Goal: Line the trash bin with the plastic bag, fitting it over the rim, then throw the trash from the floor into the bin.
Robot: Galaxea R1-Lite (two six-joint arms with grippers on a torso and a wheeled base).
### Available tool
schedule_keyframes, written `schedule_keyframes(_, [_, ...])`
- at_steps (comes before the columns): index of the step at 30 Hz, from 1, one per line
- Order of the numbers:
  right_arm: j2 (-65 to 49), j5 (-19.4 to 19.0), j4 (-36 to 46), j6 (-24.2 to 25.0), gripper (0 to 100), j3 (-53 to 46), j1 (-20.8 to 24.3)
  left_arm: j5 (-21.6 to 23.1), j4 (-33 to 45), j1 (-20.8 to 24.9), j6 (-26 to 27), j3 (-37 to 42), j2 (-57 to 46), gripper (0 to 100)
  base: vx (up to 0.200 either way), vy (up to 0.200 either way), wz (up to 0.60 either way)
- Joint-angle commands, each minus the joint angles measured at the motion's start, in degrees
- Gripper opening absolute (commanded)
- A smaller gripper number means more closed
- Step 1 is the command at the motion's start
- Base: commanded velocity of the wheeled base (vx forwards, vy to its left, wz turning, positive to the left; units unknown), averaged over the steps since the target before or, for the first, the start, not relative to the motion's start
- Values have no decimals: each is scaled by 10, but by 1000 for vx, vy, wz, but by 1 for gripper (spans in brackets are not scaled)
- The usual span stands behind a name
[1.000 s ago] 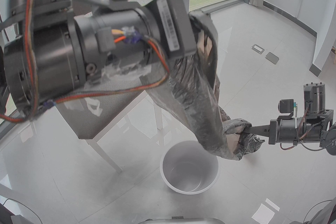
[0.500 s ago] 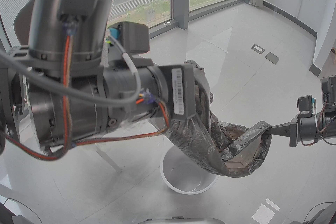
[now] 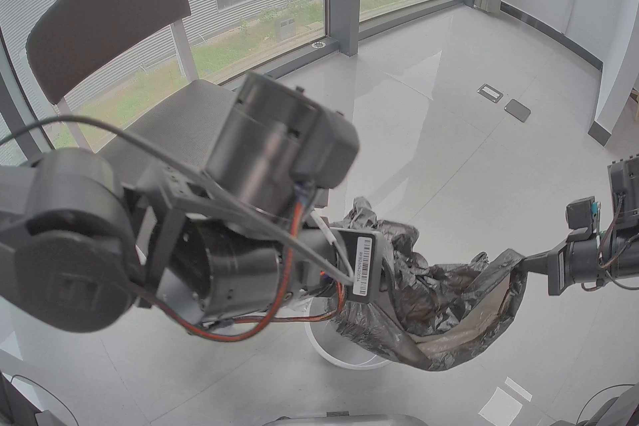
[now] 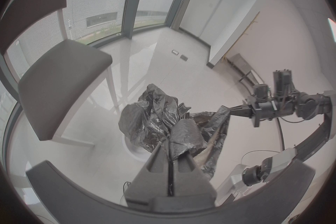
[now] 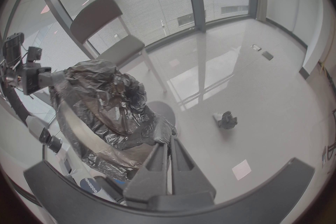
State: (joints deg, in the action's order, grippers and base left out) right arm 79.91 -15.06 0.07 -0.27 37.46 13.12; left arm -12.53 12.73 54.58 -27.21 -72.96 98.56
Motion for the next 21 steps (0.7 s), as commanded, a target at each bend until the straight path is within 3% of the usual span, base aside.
schedule_keyframes(1, [48, -9, -6, 4, 0, -26, 31, 16, -7, -25, -20, -9, 68, 0, 0, 0, 0])
schedule_keyframes(5, [81, -21, -39, 5, 0, -34, 31, 45, -34, -41, -28, -8, 92, 0, 0, 0, 0])
schedule_keyframes(10, [116, -31, -71, 7, 0, -32, 31, 50, -53, -55, -28, -10, 115, 0, 0, 0, 0])
schedule_keyframes(15, [187, -50, -126, 7, 0, -33, 31, 102, -67, -82, -28, -6, 127, 0, 0, 0, 0])
schedule_keyframes(21, [246, -50, -174, 8, 0, -25, 31, 109, -68, -94, -28, -3, 143, 0, 0, 0, 0])
